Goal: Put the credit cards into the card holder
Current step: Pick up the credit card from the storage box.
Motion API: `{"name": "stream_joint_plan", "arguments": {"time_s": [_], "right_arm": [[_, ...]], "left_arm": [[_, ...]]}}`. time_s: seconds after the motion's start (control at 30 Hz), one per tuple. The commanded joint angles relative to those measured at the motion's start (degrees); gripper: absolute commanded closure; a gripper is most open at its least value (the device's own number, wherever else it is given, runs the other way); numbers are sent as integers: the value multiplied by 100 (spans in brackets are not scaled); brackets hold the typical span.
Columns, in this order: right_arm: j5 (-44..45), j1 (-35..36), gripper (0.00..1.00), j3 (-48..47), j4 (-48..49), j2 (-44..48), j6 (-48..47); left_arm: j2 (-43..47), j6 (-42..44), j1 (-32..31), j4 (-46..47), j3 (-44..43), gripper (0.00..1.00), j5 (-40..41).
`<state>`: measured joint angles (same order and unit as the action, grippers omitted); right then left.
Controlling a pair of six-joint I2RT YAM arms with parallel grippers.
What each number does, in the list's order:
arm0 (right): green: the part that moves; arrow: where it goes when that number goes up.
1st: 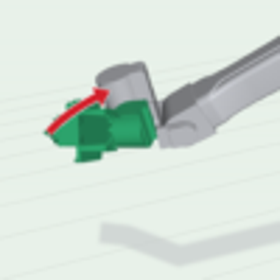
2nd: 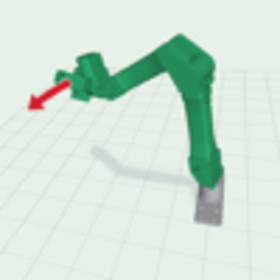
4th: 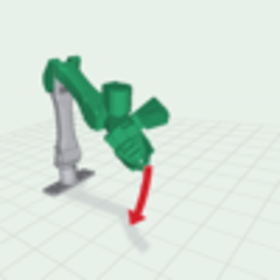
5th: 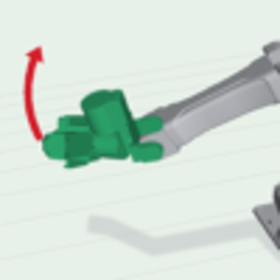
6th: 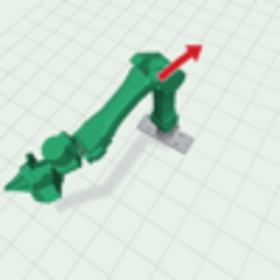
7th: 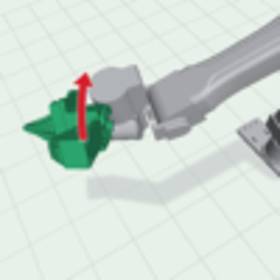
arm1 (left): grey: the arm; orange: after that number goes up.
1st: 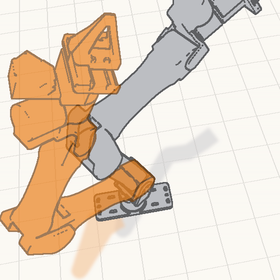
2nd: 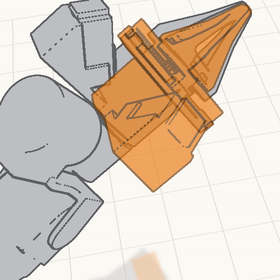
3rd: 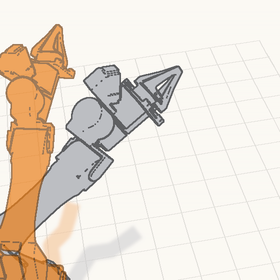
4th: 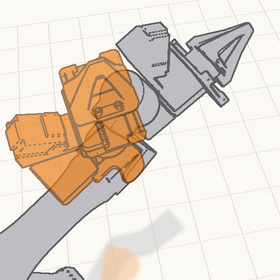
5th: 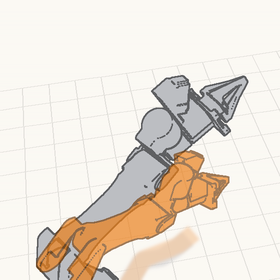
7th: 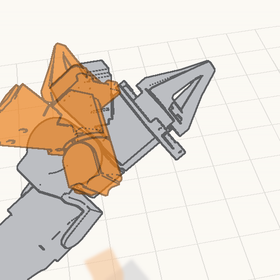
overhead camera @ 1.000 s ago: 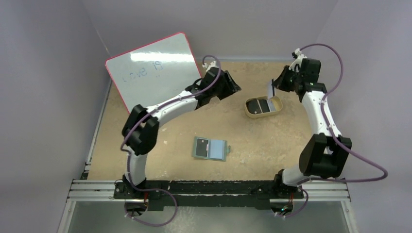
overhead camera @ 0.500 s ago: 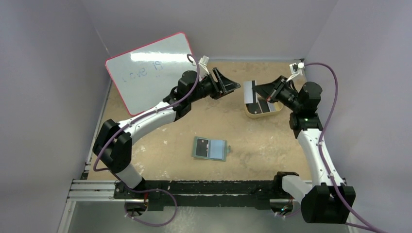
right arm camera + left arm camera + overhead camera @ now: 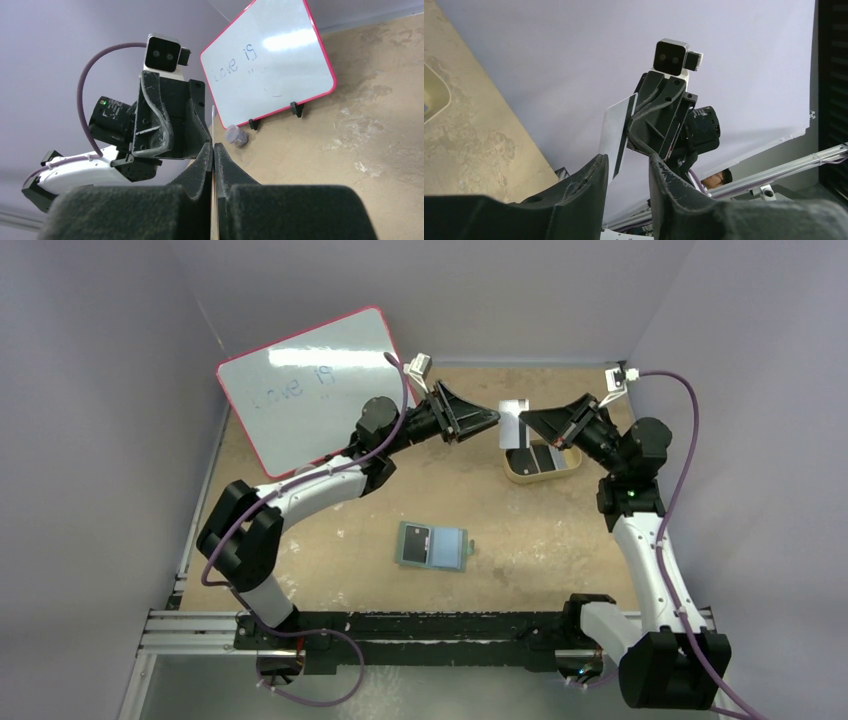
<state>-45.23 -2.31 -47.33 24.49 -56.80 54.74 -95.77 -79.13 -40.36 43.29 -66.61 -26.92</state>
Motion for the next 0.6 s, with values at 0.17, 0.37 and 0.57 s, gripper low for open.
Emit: {"name": "stream_joint_plan", "arguments": {"time_s": [0.17, 0.37, 0.57], "right_arm": [[-310, 27, 100, 108, 543, 124, 349], [-184, 74, 100, 113, 629, 177, 400], [98, 84, 100, 12, 322, 272, 187]], "left_arm": [[-101, -110, 7, 628, 19, 71, -79], [-91, 475, 1, -145, -62, 60, 83], [105, 901, -5, -939, -104, 52, 278]]}}
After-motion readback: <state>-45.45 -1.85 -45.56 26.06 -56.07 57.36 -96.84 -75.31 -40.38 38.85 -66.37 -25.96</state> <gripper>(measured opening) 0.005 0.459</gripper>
